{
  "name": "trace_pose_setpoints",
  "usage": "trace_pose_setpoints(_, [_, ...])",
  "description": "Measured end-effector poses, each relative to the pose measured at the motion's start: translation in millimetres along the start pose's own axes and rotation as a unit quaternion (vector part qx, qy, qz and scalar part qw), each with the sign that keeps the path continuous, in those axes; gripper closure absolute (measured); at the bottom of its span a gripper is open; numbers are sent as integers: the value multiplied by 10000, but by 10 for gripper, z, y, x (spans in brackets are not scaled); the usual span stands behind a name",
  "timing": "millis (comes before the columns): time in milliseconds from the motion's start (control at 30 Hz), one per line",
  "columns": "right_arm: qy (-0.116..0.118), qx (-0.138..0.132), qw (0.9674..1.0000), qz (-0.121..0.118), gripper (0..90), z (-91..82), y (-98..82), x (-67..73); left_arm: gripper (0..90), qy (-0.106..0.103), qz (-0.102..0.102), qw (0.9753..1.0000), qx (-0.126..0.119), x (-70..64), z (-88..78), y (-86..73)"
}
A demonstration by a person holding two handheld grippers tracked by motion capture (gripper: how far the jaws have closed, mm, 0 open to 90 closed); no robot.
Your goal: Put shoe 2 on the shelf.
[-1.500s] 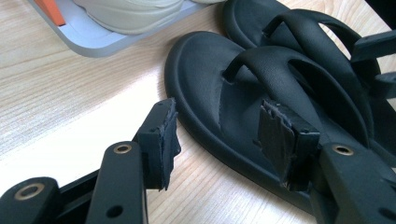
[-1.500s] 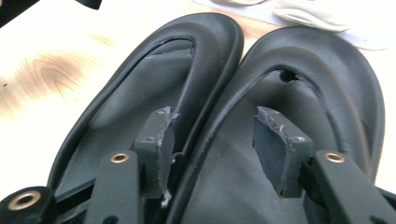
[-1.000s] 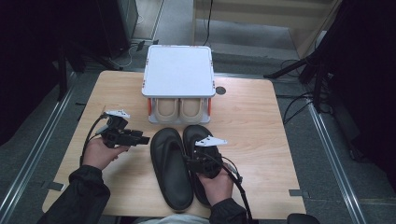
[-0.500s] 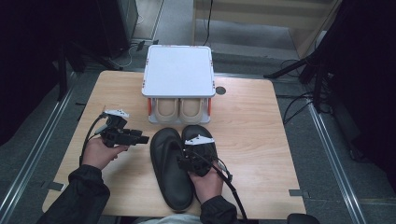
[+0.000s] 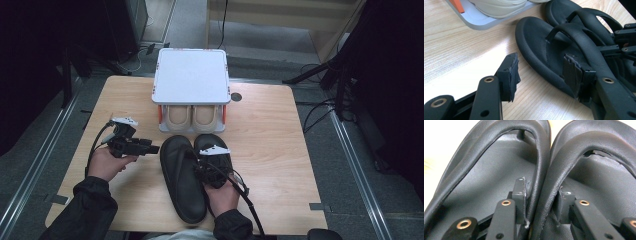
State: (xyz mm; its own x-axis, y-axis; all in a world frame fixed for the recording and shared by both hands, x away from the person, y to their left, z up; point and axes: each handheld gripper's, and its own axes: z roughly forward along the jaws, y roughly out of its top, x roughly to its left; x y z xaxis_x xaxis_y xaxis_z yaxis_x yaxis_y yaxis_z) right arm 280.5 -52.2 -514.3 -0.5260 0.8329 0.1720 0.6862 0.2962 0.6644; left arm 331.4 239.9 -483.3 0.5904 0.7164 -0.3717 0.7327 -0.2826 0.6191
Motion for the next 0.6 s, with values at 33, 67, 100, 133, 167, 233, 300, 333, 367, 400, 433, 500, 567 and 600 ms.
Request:
trace_pose_setpoints(33, [-20,-4,10000,31,691,-6,0,2,467,13,8,10000,-12,4,-5,0])
trace_pose_setpoints(67, [-46,-5,10000,34,696,-7,-1,7,468,17,1,10000,-22,7,-11,0])
trace_pose_setpoints(100, [-44,-13,10000,45,699,-8,-3,6,467,9,-11,10000,-47,13,-16,-1])
trace_pose_setpoints(133, [-49,-19,10000,79,704,-10,-4,-1,468,11,-32,10000,-60,18,-21,-2])
trace_pose_setpoints(167, [-17,8,9999,156,708,-18,-4,-5,468,17,-35,10000,-55,23,-23,-4])
trace_pose_setpoints(233, [-24,2,9998,197,721,-26,-4,-18,468,36,-53,10000,-49,27,-23,-5])
trace_pose_setpoints(300, [3,-1,9997,254,734,-35,-6,-40,468,25,-56,10000,-50,27,-23,-5])
trace_pose_setpoints(333, [25,16,9995,307,739,-42,-4,-57,467,19,-62,10000,-65,24,-20,-4])
trace_pose_setpoints(367, [51,20,9994,336,743,-46,-4,-76,466,14,-54,10000,-62,24,-19,-4])
trace_pose_setpoints(400, [87,34,9993,375,746,-55,-3,-96,465,19,-57,10000,-62,23,-18,-4])
trace_pose_setpoints(433, [87,41,9991,405,748,-63,-5,-110,465,27,-53,10000,-54,23,-18,-3])
trace_pose_setpoints(500, [83,41,9991,421,751,-81,-11,-134,462,27,-56,10000,-51,25,-17,-3])
trace_pose_setpoints(567, [96,40,9990,440,753,-101,-15,-162,461,31,-56,10000,-47,26,-19,-4])
trace_pose_setpoints(600, [115,46,9989,444,754,-112,-17,-177,461,32,-56,10000,-47,27,-20,-4])
